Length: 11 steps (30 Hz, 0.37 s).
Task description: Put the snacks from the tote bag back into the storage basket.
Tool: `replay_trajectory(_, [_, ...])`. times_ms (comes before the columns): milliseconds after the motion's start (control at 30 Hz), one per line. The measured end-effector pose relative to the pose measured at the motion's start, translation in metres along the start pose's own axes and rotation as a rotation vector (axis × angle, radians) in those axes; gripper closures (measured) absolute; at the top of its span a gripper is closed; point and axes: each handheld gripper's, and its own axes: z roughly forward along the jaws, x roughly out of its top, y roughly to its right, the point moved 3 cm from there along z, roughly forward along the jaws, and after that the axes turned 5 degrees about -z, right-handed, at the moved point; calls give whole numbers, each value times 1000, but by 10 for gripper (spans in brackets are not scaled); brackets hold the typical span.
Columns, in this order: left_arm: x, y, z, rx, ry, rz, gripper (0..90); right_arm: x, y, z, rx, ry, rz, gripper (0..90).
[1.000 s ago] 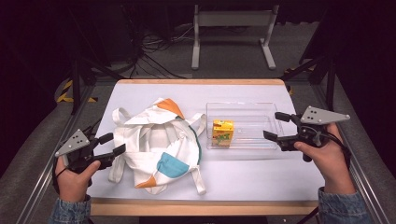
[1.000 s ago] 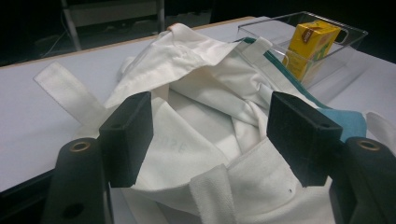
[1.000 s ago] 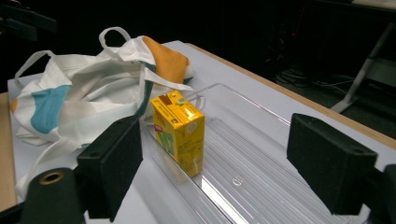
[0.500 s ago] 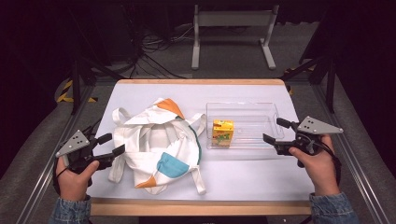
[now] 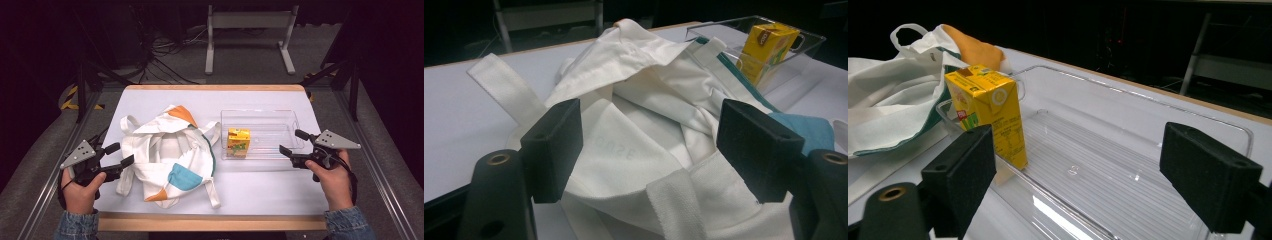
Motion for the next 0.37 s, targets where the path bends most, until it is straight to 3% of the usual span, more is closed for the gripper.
replay_trajectory(267, [0,-1,0,-25,26,-7,262,7,-4,-3,29,-62,1,138])
replay_trajectory(367, [-1,-1,0,-24,22,-7,260,10,-6,-5,40,-55,4,136])
